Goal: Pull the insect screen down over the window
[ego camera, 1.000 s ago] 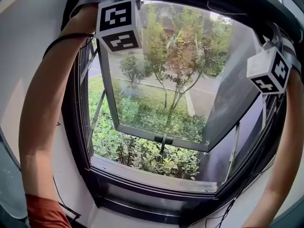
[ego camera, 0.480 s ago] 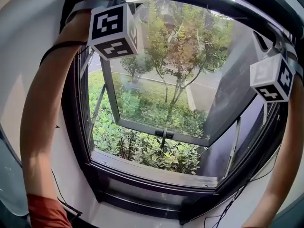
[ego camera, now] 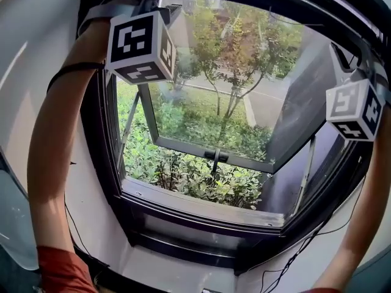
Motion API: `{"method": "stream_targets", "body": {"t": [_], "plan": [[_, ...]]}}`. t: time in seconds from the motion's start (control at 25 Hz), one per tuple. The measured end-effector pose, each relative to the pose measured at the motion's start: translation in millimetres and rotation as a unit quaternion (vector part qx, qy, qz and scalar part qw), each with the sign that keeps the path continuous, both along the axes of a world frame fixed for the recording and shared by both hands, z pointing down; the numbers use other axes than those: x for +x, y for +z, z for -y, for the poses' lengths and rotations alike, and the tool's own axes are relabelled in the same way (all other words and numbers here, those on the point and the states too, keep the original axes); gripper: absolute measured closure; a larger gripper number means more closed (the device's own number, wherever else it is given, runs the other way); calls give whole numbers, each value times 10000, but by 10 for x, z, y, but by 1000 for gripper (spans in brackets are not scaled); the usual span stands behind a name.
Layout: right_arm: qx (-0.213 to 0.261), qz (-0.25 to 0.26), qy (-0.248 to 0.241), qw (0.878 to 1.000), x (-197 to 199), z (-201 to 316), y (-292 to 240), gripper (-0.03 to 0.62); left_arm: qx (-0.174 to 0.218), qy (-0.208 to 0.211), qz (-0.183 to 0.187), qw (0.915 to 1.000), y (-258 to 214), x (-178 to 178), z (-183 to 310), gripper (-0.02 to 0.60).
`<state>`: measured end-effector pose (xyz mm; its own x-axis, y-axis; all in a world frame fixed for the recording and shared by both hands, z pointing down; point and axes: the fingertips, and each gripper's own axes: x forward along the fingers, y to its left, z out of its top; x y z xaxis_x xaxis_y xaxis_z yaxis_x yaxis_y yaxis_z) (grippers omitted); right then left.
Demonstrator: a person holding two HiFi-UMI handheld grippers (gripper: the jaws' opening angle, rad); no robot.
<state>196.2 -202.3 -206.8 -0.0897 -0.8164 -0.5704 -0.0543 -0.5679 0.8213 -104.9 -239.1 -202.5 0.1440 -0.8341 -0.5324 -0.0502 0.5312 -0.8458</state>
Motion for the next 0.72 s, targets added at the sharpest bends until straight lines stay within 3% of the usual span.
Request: {"method": "stream_targets", "body": {"t": [0.72], "plan": [[-105,-204,327,9992,-16,-18,691,453,-301,10,-6,9995,693,-23,-32,402]]}}
